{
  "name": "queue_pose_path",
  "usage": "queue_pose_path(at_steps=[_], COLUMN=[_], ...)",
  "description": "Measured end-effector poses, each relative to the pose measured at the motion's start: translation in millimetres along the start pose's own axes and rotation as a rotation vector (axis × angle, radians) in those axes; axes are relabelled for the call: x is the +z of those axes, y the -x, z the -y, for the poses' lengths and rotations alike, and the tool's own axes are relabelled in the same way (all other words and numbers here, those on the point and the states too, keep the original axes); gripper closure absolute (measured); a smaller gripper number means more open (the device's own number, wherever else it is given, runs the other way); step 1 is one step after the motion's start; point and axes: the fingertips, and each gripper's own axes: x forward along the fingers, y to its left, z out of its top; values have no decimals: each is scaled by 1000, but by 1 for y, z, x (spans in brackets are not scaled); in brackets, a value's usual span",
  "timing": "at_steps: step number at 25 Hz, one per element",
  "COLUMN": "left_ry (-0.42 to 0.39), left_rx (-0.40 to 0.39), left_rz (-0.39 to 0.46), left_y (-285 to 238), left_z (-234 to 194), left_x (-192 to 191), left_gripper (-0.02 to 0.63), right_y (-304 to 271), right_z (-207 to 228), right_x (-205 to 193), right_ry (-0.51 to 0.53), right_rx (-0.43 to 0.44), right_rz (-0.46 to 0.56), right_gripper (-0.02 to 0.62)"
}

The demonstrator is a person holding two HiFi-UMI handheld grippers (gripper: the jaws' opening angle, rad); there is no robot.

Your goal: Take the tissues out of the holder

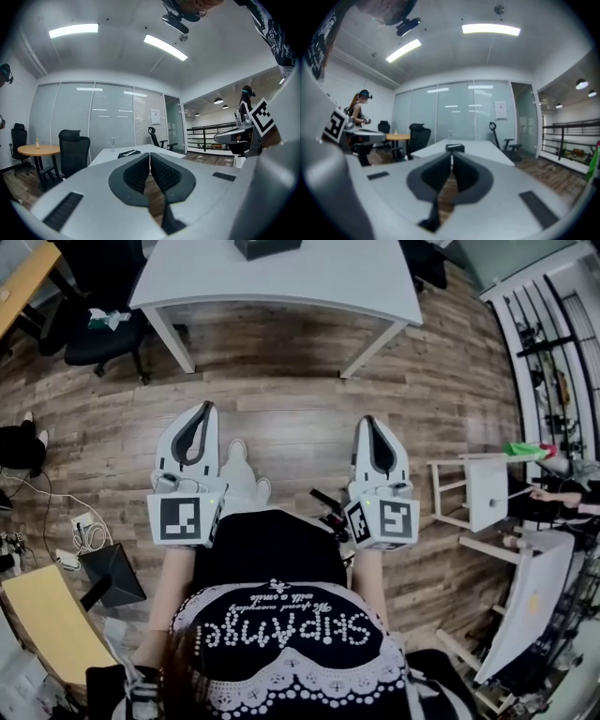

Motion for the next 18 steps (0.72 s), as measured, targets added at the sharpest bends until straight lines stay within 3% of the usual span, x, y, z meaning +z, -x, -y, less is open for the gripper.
queue_pose_path(at_steps=[9,18], left_ry=[5,7], left_rx=[-36,-93], left_rz=[-5,-12], left_y=[-37,-107], left_z=[-15,-53], left_x=[-1,7], left_gripper=[571,571], right_y=[-32,-101], right_z=[13,17], right_x=[-7,10], right_ry=[-40,-64], right_rx=[-59,-98], right_rz=[-52,-65], right_gripper=[560,560])
